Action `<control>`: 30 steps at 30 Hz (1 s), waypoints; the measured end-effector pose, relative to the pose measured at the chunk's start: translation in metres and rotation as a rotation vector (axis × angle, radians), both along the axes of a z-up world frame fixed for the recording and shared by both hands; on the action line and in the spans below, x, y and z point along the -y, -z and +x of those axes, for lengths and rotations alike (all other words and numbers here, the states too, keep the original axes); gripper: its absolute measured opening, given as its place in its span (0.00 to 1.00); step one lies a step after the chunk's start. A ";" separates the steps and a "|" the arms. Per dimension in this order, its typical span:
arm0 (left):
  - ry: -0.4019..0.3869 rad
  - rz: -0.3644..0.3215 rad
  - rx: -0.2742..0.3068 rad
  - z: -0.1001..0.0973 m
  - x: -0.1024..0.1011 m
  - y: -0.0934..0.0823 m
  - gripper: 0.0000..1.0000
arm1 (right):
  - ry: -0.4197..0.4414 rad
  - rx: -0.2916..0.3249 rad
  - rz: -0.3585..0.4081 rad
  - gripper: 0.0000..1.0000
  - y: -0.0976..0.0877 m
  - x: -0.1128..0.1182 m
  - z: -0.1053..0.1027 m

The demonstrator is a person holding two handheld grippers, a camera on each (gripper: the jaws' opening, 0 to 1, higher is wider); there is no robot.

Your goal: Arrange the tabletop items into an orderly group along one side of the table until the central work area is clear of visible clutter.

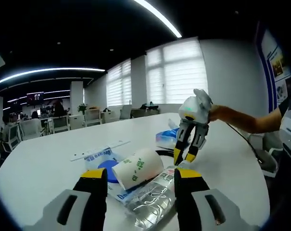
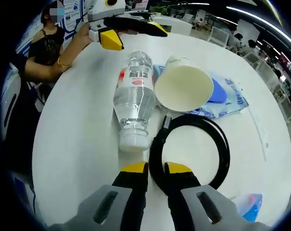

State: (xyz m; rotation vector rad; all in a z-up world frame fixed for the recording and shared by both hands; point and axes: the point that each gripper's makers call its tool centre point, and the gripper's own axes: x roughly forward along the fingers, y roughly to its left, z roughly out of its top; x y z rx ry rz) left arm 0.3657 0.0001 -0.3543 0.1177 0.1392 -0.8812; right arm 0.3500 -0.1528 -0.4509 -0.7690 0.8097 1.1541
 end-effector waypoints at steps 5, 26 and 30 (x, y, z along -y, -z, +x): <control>0.000 0.005 -0.005 -0.001 0.000 0.002 0.55 | 0.012 -0.027 -0.004 0.11 0.002 -0.001 -0.002; -0.005 0.013 0.001 -0.002 -0.003 0.001 0.54 | 0.181 -0.039 0.147 0.07 -0.026 -0.008 0.010; 0.001 0.007 0.001 -0.003 -0.001 0.000 0.54 | 0.189 -0.006 0.185 0.07 -0.037 -0.009 0.014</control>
